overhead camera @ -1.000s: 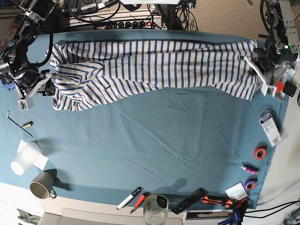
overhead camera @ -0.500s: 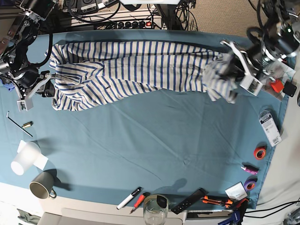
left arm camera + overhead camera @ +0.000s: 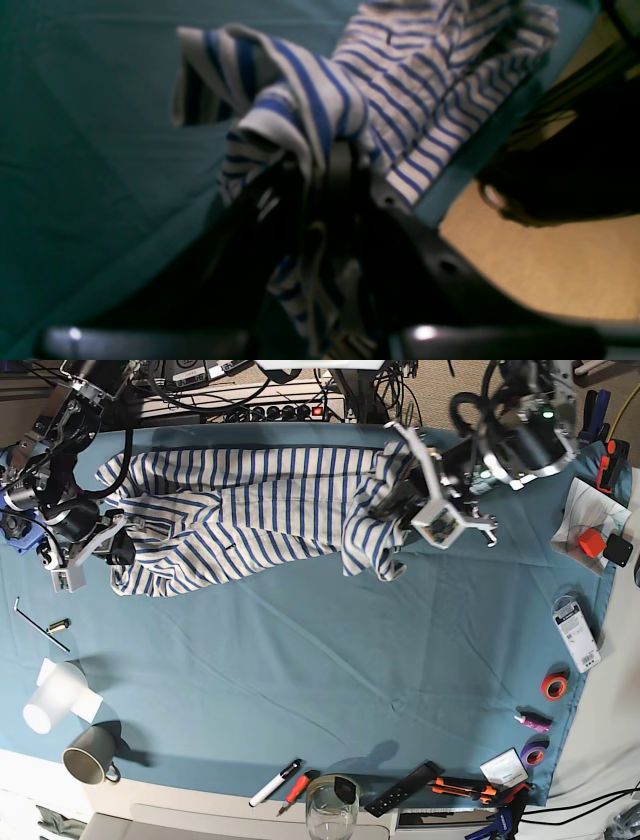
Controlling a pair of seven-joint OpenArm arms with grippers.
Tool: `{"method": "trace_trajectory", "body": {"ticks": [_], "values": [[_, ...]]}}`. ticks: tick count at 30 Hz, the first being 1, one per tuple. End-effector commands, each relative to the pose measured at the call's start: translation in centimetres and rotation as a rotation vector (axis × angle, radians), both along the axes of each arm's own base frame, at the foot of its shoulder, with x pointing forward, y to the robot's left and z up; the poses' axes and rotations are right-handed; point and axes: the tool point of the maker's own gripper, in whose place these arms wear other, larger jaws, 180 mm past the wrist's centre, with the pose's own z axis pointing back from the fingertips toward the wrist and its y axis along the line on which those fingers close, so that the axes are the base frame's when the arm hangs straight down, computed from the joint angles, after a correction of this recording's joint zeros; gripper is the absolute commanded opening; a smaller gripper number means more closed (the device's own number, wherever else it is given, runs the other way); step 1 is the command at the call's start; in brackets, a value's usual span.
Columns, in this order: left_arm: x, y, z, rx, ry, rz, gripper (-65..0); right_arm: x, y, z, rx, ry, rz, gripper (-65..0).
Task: Fold the T-shirt properly
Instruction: 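Carry the strip end with the left gripper toward the right gripper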
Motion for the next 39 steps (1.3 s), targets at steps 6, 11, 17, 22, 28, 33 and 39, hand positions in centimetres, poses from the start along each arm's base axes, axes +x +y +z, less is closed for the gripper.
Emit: {"method": "trace_trajectory", "body": {"ticks": [6, 11, 17, 22, 28, 33, 39], "values": [[1.6, -3.6, 1.6, -0.069, -0.088, 0.026, -65.0, 0.6, -0.8, 1.2, -0.039, -0.039, -0.002, -55.4], [1.7, -6.3, -0.5, -0.048, -0.047, -0.022, -65.0, 0.5, -1.1, 1.1, -0.055, -0.030, -0.009, -55.4], [2.6, -7.9, -1.5, -0.049, -0.043, -0.013, -65.0, 0.5, -1.2, 1.0, -0.064, -0.026, -0.012, -55.4], [2.9, -10.0, -1.9, -0.076, -0.032, -0.038, -65.0, 0.5, -1.2, 1.0, -0.063, -0.025, -0.012, -55.4], [2.1, -11.7, -3.2, -0.070, 0.007, -0.090, -65.0, 0.4, -1.4, 0.9, -0.072, -0.020, -0.016, -55.4], [1.3, -12.9, -2.9, -0.086, 0.002, -0.128, -60.3, 0.5, -1.4, 1.0, -0.072, -0.024, -0.016, -55.4], [0.9, -14.1, -1.7, -0.138, -0.029, -0.151, -36.9, 0.5, -1.4, 1.0, -0.071, -0.027, -0.017, -55.4]]}}
